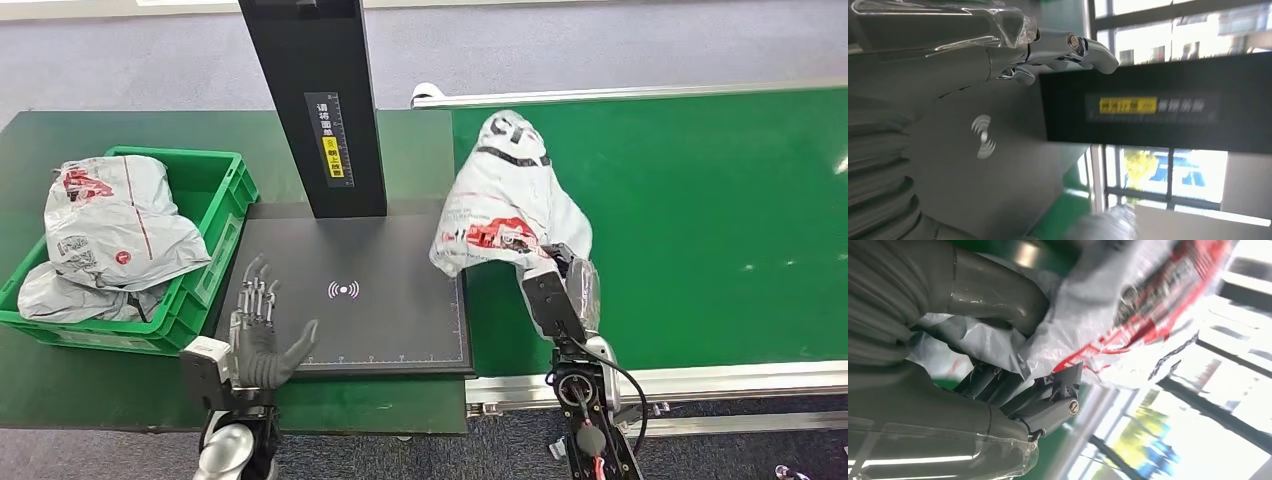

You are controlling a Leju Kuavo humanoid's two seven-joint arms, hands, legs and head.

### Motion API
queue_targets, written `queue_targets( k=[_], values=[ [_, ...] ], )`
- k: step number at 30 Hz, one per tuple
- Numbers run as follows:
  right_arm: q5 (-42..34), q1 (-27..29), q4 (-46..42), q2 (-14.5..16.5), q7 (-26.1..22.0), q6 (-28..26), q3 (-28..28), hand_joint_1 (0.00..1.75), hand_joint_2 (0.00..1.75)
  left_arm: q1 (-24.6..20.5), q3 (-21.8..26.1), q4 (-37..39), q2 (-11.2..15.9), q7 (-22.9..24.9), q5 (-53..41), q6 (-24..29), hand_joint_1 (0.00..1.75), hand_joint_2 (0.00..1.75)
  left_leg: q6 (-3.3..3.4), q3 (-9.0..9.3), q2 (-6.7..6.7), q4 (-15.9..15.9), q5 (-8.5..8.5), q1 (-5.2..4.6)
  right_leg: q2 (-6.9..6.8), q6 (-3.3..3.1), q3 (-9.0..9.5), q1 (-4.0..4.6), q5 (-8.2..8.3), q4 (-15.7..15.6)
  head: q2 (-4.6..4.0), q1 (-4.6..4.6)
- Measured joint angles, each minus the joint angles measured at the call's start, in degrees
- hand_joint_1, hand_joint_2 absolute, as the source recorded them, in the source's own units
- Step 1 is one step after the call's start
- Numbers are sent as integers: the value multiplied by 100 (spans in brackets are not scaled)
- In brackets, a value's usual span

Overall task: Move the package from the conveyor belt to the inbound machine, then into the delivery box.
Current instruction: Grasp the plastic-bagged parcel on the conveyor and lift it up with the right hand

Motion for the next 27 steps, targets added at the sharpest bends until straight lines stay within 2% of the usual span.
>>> queue_targets(
  k=[5,9,12,19,22,27],
  values=[
    [-14,238,-1350,-127,-81,61,605,175,175,114,396,-331,35,-30,-86,10,0,175,0,-2,-2,0,1,0,-1,0,1,0,0,0,0,0],
    [92,136,-1785,-198,-119,256,1018,175,175,122,593,-427,52,-103,-91,42,0,175,0,-1,-2,0,2,0,-1,-1,3,0,2,0,0,0],
    [227,-169,-1882,-219,31,586,1444,175,175,88,730,-460,65,-167,-78,56,0,175,-1,1,-2,0,4,1,0,-1,3,1,3,1,0,0],
    [-48,-1164,-1447,-21,433,1341,2454,175,175,-126,1118,-612,90,-189,-48,145,0,175,-1,1,0,0,6,3,0,-2,2,4,3,5,1,1],
    [-395,-1419,-1034,187,483,1646,2724,175,175,-160,1274,-661,131,-187,-15,214,0,175,-2,-1,-2,-1,6,4,-1,-2,1,5,3,6,0,1],
    [-644,-1668,-370,478,513,1828,3017,175,175,-184,1472,-717,201,-186,12,266,0,175,-2,-3,-2,-1,6,4,-2,-2,0,5,1,6,1,1]
  ],
)
